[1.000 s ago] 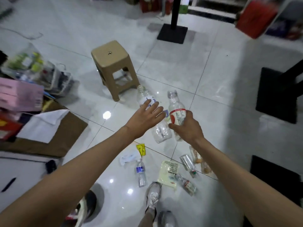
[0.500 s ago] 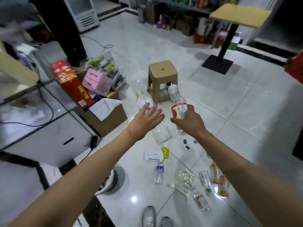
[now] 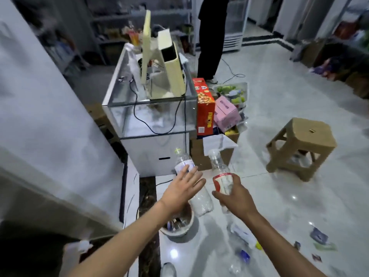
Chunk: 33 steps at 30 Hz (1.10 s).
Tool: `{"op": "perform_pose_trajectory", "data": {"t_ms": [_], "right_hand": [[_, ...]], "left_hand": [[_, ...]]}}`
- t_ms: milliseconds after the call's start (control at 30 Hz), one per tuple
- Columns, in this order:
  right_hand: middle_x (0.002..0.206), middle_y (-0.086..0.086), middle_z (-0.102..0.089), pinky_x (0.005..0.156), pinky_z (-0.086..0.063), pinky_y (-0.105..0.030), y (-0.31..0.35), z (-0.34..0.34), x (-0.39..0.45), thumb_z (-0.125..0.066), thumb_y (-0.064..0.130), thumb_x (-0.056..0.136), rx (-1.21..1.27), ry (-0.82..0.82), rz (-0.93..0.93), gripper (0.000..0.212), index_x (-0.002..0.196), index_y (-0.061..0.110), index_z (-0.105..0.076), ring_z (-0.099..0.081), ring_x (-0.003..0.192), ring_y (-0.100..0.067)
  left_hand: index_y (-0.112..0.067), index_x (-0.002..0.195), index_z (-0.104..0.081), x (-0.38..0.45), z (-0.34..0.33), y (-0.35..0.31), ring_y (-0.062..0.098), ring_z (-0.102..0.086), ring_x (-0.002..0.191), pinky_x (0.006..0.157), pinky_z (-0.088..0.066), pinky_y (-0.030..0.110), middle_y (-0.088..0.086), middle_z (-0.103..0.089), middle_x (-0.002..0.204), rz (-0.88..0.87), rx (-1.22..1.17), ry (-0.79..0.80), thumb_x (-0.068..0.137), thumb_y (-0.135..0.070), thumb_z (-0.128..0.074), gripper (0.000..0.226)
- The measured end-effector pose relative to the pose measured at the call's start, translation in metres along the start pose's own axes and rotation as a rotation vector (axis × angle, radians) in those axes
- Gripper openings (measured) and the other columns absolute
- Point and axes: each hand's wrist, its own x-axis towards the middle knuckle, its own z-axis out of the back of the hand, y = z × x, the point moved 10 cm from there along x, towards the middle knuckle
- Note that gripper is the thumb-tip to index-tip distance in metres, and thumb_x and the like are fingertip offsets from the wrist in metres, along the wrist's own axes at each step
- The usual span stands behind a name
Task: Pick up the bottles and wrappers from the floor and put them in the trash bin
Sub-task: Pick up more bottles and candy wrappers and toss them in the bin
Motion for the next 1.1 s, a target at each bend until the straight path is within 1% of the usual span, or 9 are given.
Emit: {"op": "perform_pose_trajectory", "data": {"t_ms": [167,267,433,533,667,733,800,967,1100], "right_hand": [[0.091,0.011,-0.065,0.057,-0.047,-0.018,0.03,-0.096,0.049,-0.081,0.043,0.07,0.056,0.122,0.021,0.073,0.129,0.028,-0.041,-0.062,0.074,0.001],[0.099,0.008,-0.065,0.059,-0.041,-0.012,0.035,-0.144,0.073,-0.081,0.042,0.07,0.025,0.228,0.027,0.074,0.128,0.027,-0.039,-0.061,0.079,-0.005],[0.102,0.004,-0.064,0.061,-0.043,-0.007,0.002,-0.22,0.111,-0.079,0.039,0.076,0.034,0.316,-0.013,0.06,0.119,0.028,-0.039,-0.061,0.081,-0.001],[0.106,0.003,-0.061,0.079,-0.05,-0.024,-0.04,-0.28,0.133,-0.08,0.033,0.077,0.011,0.395,-0.018,0.063,0.126,0.019,-0.042,-0.064,0.095,-0.017],[0.116,-0.003,-0.056,0.093,-0.048,-0.039,-0.103,-0.351,0.164,-0.078,0.037,0.079,-0.038,0.482,0.008,0.068,0.132,0.011,-0.042,-0.058,0.109,-0.023],[0.117,-0.002,-0.057,0.092,-0.049,-0.041,-0.139,-0.383,0.176,-0.078,0.036,0.079,-0.046,0.513,0.024,0.068,0.132,0.011,-0.043,-0.06,0.106,-0.02],[0.115,0.0,-0.058,0.09,-0.05,-0.038,-0.171,-0.406,0.186,-0.078,0.035,0.078,-0.068,0.518,0.02,0.067,0.131,0.014,-0.044,-0.061,0.103,-0.017],[0.118,-0.005,-0.058,0.093,-0.048,-0.042,-0.247,-0.449,0.21,-0.078,0.032,0.079,-0.132,0.514,-0.03,0.071,0.136,0.012,-0.039,-0.058,0.108,-0.024],[0.12,-0.007,-0.056,0.093,-0.048,-0.043,-0.266,-0.463,0.227,-0.078,0.03,0.08,-0.166,0.518,-0.01,0.074,0.139,0.011,-0.037,-0.057,0.109,-0.026]], "left_hand": [[-0.021,0.138,-0.052,-0.02,-0.086,0.061,0.031,-0.04,0.139,0.117,-0.013,0.05,0.008,-0.05,0.145,0.06,-0.074,0.154,0.059,-0.033,-0.085,0.087],[-0.018,0.147,-0.037,-0.028,-0.136,0.082,0.032,-0.023,0.147,0.115,0.007,0.052,0.013,-0.032,0.156,0.061,-0.093,0.164,0.075,-0.017,-0.075,0.082],[-0.014,0.146,-0.034,-0.037,-0.234,0.075,0.036,-0.021,0.147,0.115,0.008,0.051,0.016,-0.029,0.157,-0.006,-0.187,0.261,0.072,-0.013,-0.076,0.085],[-0.016,0.14,-0.045,-0.033,-0.307,0.05,0.034,-0.03,0.144,0.116,-0.003,0.053,0.014,-0.038,0.152,-0.035,-0.209,0.309,0.061,-0.009,-0.078,0.086],[-0.02,0.153,-0.021,-0.015,-0.421,0.007,0.038,-0.004,0.149,0.119,-0.001,0.056,0.016,-0.01,0.162,-0.07,-0.205,0.322,0.086,-0.001,-0.058,0.079],[-0.025,0.146,-0.041,-0.008,-0.468,-0.013,0.032,-0.029,0.144,0.12,-0.016,0.047,0.01,-0.035,0.155,-0.052,-0.223,0.385,0.084,-0.015,-0.069,0.069],[-0.029,0.138,-0.054,-0.002,-0.504,-0.036,0.023,-0.044,0.137,0.121,-0.013,0.039,0.0,-0.05,0.146,-0.017,-0.278,0.426,0.087,-0.033,-0.067,0.053],[-0.019,0.151,0.022,0.014,-0.605,-0.092,0.037,0.024,0.143,0.112,0.019,0.052,0.014,0.027,0.157,-0.027,-0.232,0.483,0.096,-0.012,-0.051,0.092],[-0.024,0.154,0.014,0.023,-0.636,-0.092,0.031,0.018,0.148,0.119,0.013,0.043,0.01,0.017,0.161,0.193,-0.525,0.446,0.095,-0.006,-0.042,0.083]]}}
